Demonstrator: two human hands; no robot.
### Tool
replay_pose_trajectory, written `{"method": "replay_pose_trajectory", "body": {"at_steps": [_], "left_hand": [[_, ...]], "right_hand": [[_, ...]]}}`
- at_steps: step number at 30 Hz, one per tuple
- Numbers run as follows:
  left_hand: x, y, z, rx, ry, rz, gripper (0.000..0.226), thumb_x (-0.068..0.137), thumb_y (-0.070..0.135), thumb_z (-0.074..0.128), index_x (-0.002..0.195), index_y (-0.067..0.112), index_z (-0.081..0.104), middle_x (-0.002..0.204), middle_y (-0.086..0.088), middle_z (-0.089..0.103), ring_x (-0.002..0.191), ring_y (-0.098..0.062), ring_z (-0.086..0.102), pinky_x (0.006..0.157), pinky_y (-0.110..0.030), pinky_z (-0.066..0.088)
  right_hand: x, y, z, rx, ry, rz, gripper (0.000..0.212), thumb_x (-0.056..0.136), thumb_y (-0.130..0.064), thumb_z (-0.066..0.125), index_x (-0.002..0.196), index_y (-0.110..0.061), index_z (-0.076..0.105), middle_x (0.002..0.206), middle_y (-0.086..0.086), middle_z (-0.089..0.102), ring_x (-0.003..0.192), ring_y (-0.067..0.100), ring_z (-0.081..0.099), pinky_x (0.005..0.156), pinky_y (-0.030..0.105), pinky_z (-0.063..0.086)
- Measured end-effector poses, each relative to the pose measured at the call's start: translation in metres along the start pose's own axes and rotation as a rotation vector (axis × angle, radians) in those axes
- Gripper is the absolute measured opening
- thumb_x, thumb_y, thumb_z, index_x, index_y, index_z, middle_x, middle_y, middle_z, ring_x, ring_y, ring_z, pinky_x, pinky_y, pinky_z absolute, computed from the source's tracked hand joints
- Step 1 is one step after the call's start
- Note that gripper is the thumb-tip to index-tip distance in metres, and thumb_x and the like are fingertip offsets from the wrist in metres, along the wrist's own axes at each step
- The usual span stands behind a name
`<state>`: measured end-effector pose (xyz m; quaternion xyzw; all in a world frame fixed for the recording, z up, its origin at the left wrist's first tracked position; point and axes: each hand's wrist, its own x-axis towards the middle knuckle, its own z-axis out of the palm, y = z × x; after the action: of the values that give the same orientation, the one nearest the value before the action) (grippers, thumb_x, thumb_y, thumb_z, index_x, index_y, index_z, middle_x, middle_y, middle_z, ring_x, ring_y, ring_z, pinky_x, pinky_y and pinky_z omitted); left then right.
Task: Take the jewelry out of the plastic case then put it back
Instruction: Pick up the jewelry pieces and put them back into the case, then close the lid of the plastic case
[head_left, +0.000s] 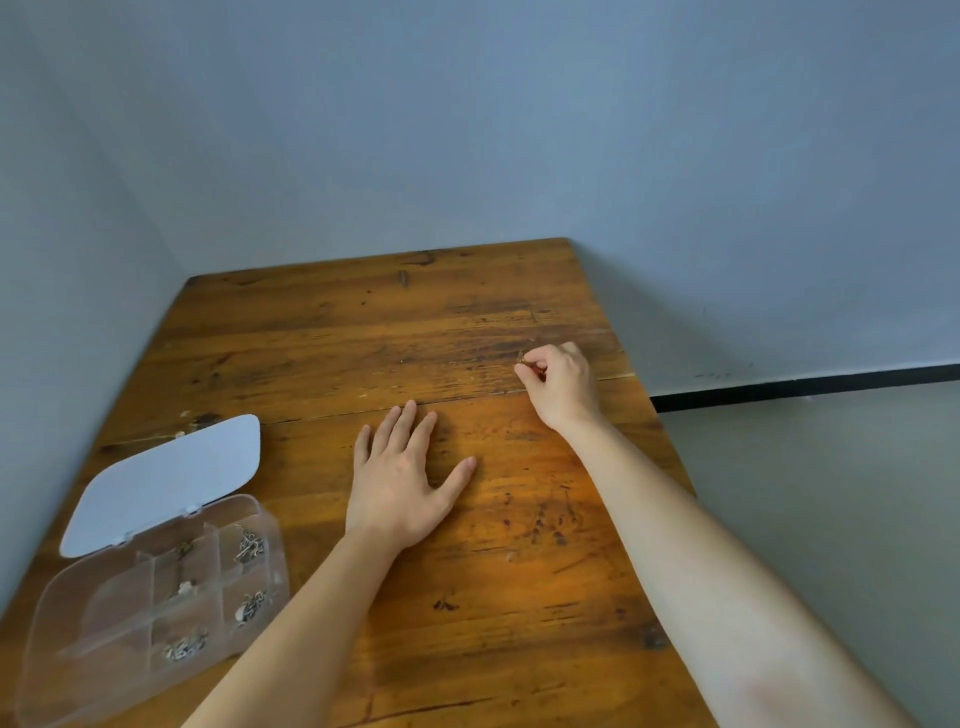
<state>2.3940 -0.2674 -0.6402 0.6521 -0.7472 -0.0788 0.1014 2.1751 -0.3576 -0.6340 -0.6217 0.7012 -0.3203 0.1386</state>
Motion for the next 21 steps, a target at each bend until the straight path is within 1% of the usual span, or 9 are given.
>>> {"method": "replay_pose_trajectory", "body": {"at_steps": [2, 4, 7, 9, 11, 12, 14, 17, 21], "left_hand": [[0.0, 0.0, 0.001, 0.0, 0.004, 0.002, 0.09, 0.084, 0.084, 0.018, 0.154, 0.03, 0.029, 0.166, 0.002, 0.017, 0.153, -0.016, 0.007, 0.124, -0.046, 0.001], [-0.001, 0.0, 0.0, 0.001, 0.005, 0.004, 0.089, 0.084, 0.083, 0.019, 0.154, 0.03, 0.03, 0.166, 0.002, 0.018, 0.153, -0.016, 0.007, 0.124, -0.046, 0.002], [-0.001, 0.001, -0.001, -0.006, 0.007, 0.004, 0.088, 0.084, 0.083, 0.021, 0.154, 0.03, 0.03, 0.166, 0.002, 0.018, 0.153, -0.016, 0.007, 0.124, -0.046, 0.001], [0.0, 0.0, -0.002, -0.026, 0.0, 0.011, 0.088, 0.084, 0.083, 0.024, 0.154, 0.03, 0.031, 0.166, 0.002, 0.019, 0.153, -0.016, 0.008, 0.124, -0.046, 0.001], [-0.002, -0.002, -0.007, -0.108, -0.06, 0.016, 0.09, 0.082, 0.084, 0.029, 0.153, 0.03, 0.031, 0.166, 0.002, 0.018, 0.153, -0.017, 0.006, 0.124, -0.047, -0.001], [-0.002, -0.003, -0.013, -0.188, -0.102, 0.009, 0.09, 0.082, 0.083, 0.033, 0.153, 0.029, 0.032, 0.166, 0.001, 0.018, 0.154, -0.017, 0.006, 0.124, -0.048, -0.002], [-0.006, -0.008, -0.028, -0.355, -0.121, -0.023, 0.085, 0.084, 0.078, 0.04, 0.153, 0.028, 0.033, 0.165, -0.001, 0.021, 0.153, -0.019, 0.008, 0.124, -0.049, 0.001], [-0.028, -0.024, -0.055, -0.453, -0.01, -0.051, 0.076, 0.089, 0.07, 0.046, 0.152, 0.03, 0.034, 0.163, 0.0, 0.026, 0.152, -0.019, 0.015, 0.123, -0.051, 0.01], [-0.074, -0.065, -0.085, -0.445, 0.107, -0.116, 0.07, 0.09, 0.07, 0.044, 0.149, 0.033, 0.035, 0.16, 0.004, 0.032, 0.15, -0.019, 0.022, 0.12, -0.055, 0.021]], "right_hand": [[-0.001, 0.005, 0.004, -0.048, -0.036, -0.006, 0.032, 0.096, -0.035, 0.062, 0.121, -0.016, 0.068, 0.119, 0.008, 0.059, 0.111, 0.025, 0.059, 0.099, 0.037, 0.049], [-0.003, 0.005, 0.001, -0.019, -0.07, -0.005, 0.041, 0.095, -0.037, 0.063, 0.129, -0.014, 0.063, 0.123, 0.008, 0.056, 0.114, 0.025, 0.058, 0.102, 0.037, 0.046], [-0.012, 0.006, -0.01, 0.092, -0.107, 0.025, 0.053, 0.093, -0.037, 0.066, 0.138, -0.011, 0.056, 0.126, 0.007, 0.056, 0.114, 0.021, 0.059, 0.1, 0.029, 0.044], [-0.026, 0.008, -0.018, 0.161, -0.062, 0.033, 0.051, 0.093, -0.035, 0.067, 0.137, -0.011, 0.057, 0.124, 0.006, 0.059, 0.11, 0.018, 0.061, 0.099, 0.029, 0.045], [-0.045, 0.007, -0.021, 0.219, -0.034, 0.042, 0.05, 0.092, -0.035, 0.067, 0.136, -0.014, 0.057, 0.123, 0.005, 0.062, 0.109, 0.017, 0.061, 0.101, 0.038, 0.049], [-0.055, 0.004, -0.023, 0.236, -0.039, 0.049, 0.05, 0.093, -0.036, 0.066, 0.137, -0.014, 0.056, 0.125, 0.005, 0.062, 0.11, 0.016, 0.06, 0.101, 0.04, 0.049], [-0.071, -0.005, -0.025, 0.253, -0.074, 0.056, 0.051, 0.095, -0.036, 0.064, 0.14, -0.013, 0.054, 0.131, 0.006, 0.059, 0.113, 0.016, 0.058, 0.101, 0.037, 0.047], [-0.094, -0.026, -0.022, 0.286, -0.121, 0.029, 0.054, 0.096, -0.036, 0.062, 0.143, -0.013, 0.05, 0.138, 0.006, 0.056, 0.117, 0.015, 0.057, 0.101, 0.035, 0.047], [-0.13, -0.073, -0.002, 0.336, -0.244, -0.007, 0.058, 0.097, -0.038, 0.06, 0.148, -0.017, 0.042, 0.144, 0.002, 0.051, 0.124, 0.014, 0.053, 0.098, 0.029, 0.043]]}}
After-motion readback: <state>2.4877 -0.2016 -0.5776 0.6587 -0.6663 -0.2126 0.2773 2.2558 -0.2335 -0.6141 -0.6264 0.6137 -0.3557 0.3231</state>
